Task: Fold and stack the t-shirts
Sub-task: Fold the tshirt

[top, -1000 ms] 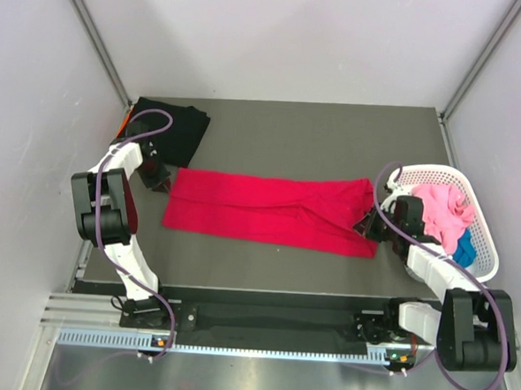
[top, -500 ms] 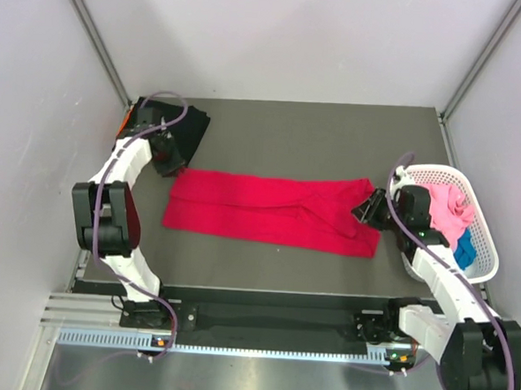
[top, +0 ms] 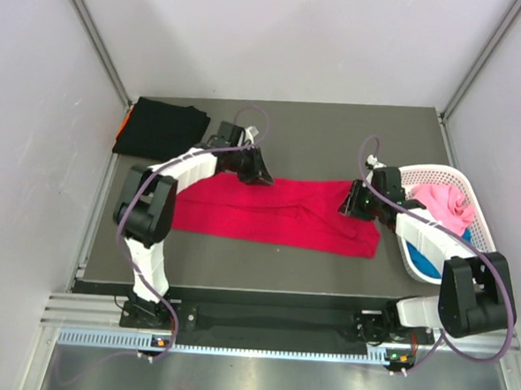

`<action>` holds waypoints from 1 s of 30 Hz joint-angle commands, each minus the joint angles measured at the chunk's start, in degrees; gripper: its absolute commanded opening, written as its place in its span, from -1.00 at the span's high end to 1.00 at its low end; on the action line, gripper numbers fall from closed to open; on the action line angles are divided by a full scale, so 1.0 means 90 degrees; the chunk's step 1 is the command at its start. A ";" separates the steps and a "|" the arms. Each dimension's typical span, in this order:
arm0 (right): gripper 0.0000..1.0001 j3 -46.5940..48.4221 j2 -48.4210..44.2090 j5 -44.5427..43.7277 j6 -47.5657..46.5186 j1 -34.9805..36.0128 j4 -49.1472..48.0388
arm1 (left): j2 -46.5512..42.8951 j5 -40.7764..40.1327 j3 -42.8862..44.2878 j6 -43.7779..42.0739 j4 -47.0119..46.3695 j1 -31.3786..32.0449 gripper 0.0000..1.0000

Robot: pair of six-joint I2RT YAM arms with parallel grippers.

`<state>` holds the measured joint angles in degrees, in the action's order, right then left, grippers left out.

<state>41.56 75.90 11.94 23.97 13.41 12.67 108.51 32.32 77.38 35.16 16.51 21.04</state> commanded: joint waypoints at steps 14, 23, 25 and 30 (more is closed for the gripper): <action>0.39 0.0655 0.0288 -0.0780 -0.0476 -0.0015 0.1005 | 0.0825 -0.0407 -0.0571 0.0107 -0.0731 0.0963 0.61; 0.28 0.0627 0.0444 -0.0604 -0.0651 -0.0015 0.1122 | 0.0805 -0.0134 -0.0298 0.0312 -0.0995 0.1100 0.60; 0.28 0.0607 0.0386 -0.0634 -0.0680 -0.0035 0.1141 | 0.0873 -0.0066 -0.0297 0.0361 -0.1073 0.1129 0.60; 0.24 0.0694 0.0424 -0.0576 -0.0875 -0.0142 0.1376 | 0.0815 0.0061 -0.0259 0.0332 -0.1141 0.1227 0.59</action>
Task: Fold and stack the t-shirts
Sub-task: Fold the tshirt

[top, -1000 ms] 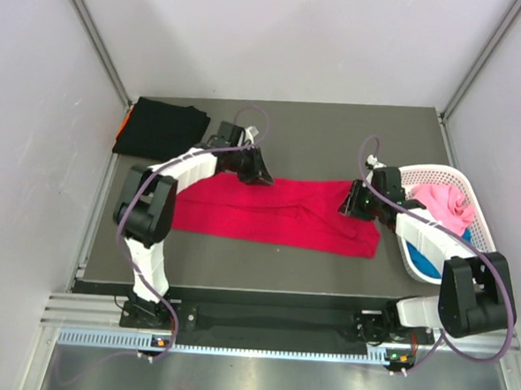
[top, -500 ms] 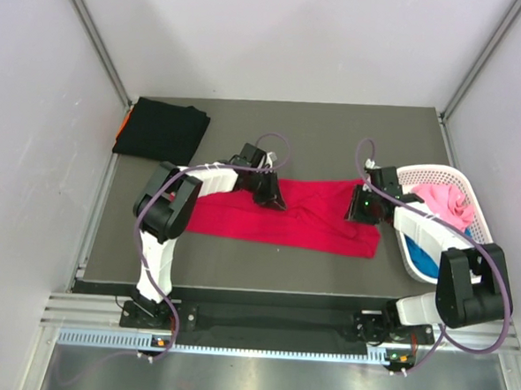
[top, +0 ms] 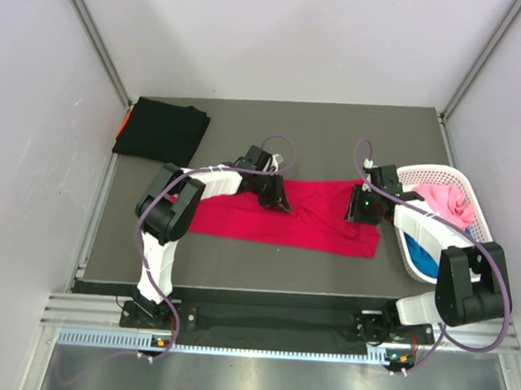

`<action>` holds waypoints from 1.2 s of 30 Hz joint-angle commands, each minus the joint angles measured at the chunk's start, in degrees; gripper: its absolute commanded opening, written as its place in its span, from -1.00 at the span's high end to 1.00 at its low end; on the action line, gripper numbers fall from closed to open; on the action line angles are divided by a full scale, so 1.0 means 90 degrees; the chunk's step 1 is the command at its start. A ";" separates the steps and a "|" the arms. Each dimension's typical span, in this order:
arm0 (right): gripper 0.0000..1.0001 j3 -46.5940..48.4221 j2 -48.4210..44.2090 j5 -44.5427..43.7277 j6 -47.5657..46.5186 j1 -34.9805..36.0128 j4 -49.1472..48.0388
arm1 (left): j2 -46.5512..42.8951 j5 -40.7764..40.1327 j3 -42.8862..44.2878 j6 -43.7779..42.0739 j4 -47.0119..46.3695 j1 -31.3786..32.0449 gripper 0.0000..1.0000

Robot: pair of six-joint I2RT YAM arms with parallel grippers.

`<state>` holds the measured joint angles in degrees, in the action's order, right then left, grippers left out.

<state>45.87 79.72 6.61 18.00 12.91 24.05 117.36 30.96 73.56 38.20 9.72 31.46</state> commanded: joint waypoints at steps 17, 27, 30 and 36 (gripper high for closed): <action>0.10 -0.0545 -0.0167 -0.0012 0.0509 -0.0418 -0.0347 | 0.0368 0.0437 0.1699 -0.1001 -0.0035 0.0069 0.38; 0.20 -0.0975 -0.0450 0.0086 0.0852 -0.0418 -0.0807 | 0.0787 0.0807 0.1602 -0.1188 -0.0200 0.0098 0.40; 0.35 -0.0995 -0.0557 0.0076 0.0852 -0.0418 -0.0836 | 0.0856 0.0974 0.1553 -0.1109 -0.0317 0.0117 0.41; 0.93 -0.0946 -0.0713 0.0086 0.0783 -0.0409 -0.0739 | 0.0866 0.1033 0.1592 -0.1051 -0.0386 0.0147 0.42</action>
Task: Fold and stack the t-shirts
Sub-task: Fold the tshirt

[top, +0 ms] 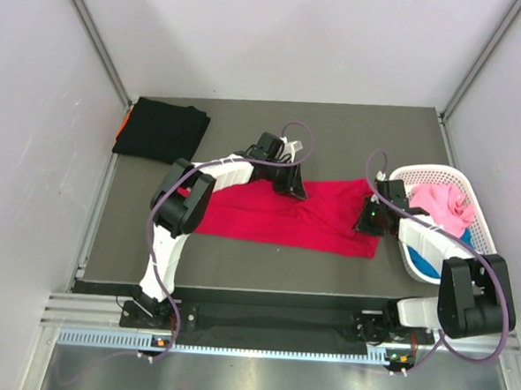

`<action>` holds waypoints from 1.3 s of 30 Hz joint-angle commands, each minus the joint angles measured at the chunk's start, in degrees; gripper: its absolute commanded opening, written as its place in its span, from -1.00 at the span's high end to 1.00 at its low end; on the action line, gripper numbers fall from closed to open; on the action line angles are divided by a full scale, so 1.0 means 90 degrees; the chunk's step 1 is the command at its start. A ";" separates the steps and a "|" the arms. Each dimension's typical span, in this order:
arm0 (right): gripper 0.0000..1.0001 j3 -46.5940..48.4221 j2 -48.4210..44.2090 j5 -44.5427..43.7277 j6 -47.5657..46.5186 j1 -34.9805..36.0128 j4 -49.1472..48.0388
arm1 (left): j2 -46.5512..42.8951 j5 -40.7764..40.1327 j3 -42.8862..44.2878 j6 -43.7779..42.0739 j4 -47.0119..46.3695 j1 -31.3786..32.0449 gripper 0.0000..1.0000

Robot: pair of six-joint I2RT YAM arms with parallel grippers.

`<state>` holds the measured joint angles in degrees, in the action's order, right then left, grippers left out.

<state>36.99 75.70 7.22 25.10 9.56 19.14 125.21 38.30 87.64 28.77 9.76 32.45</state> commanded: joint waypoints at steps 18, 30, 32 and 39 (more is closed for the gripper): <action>1.00 -0.0302 -0.1751 -0.0421 0.0658 0.0373 0.0217 | 0.0111 -0.0096 0.0194 -0.0160 -0.0049 0.0037 0.43; 1.00 -0.0234 -0.1849 -0.1036 0.0961 0.1095 0.0305 | 0.0228 -0.0408 0.0263 -0.0297 0.0175 0.0037 0.44; 1.00 -0.0214 -0.1858 -0.1144 0.1029 0.1232 0.0335 | 0.0267 -0.0418 0.0282 -0.0307 0.0195 0.0037 0.44; 1.00 -0.0116 -0.1878 -0.1398 0.1166 0.1564 0.0393 | 0.0375 -0.0428 0.0311 -0.0316 0.0244 0.0028 0.44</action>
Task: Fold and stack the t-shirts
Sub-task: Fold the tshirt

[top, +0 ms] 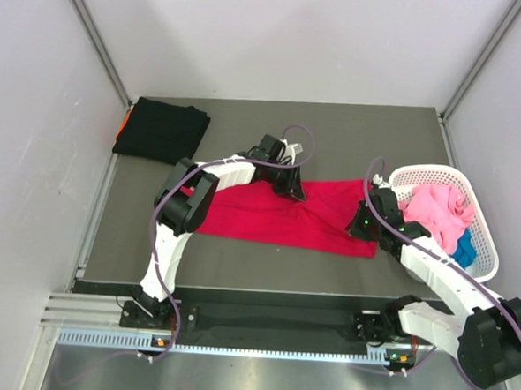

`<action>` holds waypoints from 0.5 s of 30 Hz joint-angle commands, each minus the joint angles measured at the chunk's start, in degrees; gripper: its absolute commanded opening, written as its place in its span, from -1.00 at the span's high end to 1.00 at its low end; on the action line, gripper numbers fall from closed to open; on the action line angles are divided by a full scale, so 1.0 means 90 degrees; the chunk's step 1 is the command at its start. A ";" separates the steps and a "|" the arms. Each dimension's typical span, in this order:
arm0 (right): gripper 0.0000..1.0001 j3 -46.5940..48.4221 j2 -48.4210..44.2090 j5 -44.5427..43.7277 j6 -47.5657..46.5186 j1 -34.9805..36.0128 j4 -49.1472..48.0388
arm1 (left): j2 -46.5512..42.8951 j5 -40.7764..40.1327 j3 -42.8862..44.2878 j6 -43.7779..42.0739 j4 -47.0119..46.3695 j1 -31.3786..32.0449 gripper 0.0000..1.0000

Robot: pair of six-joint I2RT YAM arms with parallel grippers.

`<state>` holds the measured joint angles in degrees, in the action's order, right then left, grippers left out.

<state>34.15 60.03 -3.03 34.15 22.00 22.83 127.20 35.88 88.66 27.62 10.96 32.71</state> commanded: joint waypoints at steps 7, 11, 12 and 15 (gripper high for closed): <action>1.00 0.0258 -0.0078 -0.0406 0.0287 0.0524 0.0032 | 0.0223 -0.0178 0.0256 -0.0188 0.0130 0.0008 0.44; 1.00 0.0200 -0.0059 -0.0484 0.0394 0.0651 0.0022 | 0.0232 -0.0217 0.0276 -0.0217 0.0178 -0.0002 0.44; 1.00 0.0180 -0.0059 -0.0494 0.0405 0.0671 -0.0007 | 0.0232 -0.0207 0.0295 -0.0207 0.0188 -0.0002 0.43; 1.00 0.0151 -0.0069 -0.0581 0.0483 0.0807 -0.0027 | 0.0242 -0.0188 0.0305 -0.0197 0.0198 0.0008 0.44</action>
<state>34.17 60.03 -6.42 37.15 27.62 23.62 128.07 34.85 89.89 27.20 11.18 32.71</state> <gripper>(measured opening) 0.011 0.282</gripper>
